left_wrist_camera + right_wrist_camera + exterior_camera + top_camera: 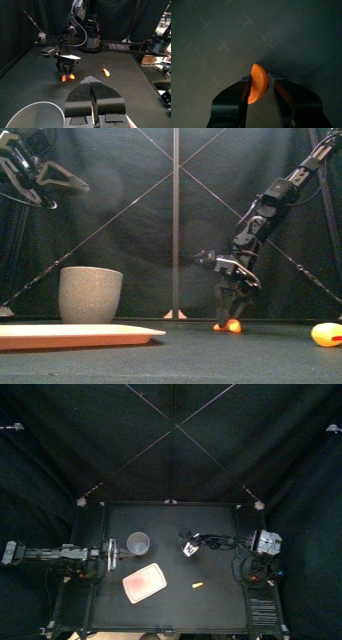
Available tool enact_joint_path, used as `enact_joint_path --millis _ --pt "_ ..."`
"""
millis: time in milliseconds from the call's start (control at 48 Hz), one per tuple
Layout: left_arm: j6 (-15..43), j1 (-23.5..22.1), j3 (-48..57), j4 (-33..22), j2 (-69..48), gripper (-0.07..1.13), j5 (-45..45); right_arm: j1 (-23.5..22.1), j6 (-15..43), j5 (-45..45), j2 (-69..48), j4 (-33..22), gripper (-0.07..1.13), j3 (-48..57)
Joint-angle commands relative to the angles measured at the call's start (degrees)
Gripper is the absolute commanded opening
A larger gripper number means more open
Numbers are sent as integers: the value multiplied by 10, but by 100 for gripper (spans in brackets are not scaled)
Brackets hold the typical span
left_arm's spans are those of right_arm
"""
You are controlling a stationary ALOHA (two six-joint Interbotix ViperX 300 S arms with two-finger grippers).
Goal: Pick the tangerine then place it on the pink plate
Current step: Place tangerine on the pink plate
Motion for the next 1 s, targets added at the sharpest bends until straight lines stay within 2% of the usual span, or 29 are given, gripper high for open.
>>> enact_joint_path --millis 21,438,771,1000 --pt "0 2 -7 0 3 1 -3 8 3 7 -5 -2 72 -4" --pt "0 1 -5 0 3 1 -4 39 3 11 -18 0 66 -35" --pt "-1 2 -5 -2 3 1 -5 108 2 13 -40 4 66 -125" --pt "0 5 -4 -2 2 1 -5 168 3 -3 19 11 66 -215"
